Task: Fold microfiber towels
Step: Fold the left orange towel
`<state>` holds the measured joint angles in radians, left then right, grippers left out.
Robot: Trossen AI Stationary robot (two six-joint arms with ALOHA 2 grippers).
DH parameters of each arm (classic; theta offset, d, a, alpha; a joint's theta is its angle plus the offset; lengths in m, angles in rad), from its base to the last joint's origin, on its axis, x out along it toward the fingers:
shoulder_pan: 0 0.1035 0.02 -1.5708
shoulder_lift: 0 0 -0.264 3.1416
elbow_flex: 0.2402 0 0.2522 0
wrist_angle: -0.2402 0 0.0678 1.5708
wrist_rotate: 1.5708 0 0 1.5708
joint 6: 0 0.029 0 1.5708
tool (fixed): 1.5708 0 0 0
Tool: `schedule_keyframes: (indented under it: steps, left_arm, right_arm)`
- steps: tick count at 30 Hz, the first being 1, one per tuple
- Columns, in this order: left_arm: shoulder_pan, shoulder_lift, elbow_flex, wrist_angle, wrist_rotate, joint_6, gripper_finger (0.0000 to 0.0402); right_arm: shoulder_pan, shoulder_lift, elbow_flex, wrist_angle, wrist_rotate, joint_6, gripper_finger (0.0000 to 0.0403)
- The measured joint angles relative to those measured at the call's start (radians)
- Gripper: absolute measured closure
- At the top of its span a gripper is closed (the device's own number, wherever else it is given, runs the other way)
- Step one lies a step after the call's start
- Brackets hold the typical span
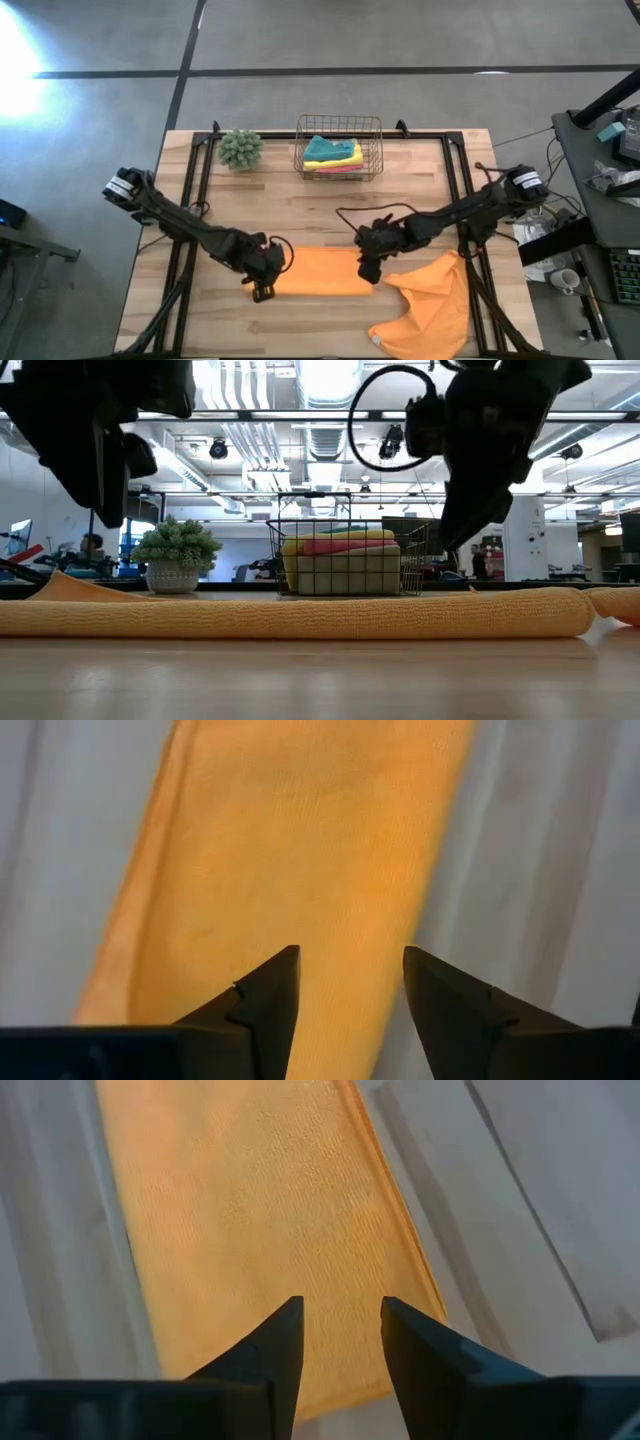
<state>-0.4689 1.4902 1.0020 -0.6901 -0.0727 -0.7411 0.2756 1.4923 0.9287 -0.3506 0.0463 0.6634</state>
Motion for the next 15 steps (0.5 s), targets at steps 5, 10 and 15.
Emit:
schedule_keyframes:
  steps: [5,10,15]
  left_arm:
    - [-0.037,0.004,-0.103,0.112,-0.001,-0.096,0.0238]
    - [-0.077,0.004,-0.185,0.198,0.0,-0.188,0.0238]
    - [-0.083,0.005,-0.209,0.215,-0.013,-0.195,0.0238]
  right_arm:
    - [-0.006,0.043,0.0,0.032,-0.003,-0.063,0.0292]
    - [-0.01,0.094,0.0,0.037,-0.003,-0.085,0.0319]
    - [-0.011,0.148,0.0,0.042,-0.003,-0.088,0.0356]
